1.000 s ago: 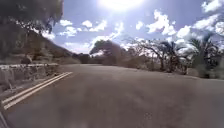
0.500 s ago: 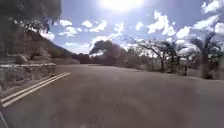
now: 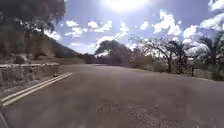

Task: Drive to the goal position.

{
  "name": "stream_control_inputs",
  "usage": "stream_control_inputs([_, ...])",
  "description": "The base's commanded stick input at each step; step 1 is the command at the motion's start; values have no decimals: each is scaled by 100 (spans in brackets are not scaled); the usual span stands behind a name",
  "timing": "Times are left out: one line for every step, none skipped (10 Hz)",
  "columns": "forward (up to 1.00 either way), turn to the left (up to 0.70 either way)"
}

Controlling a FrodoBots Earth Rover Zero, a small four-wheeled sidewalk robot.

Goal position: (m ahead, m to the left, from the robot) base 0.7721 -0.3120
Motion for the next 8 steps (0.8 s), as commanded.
stream_control_inputs([50,0])
stream_control_inputs([50,0])
stream_control_inputs([50,0])
stream_control_inputs([50,0])
stream_control_inputs([50,0])
stream_control_inputs([50,0])
stream_control_inputs([50,0])
stream_control_inputs([50,0])
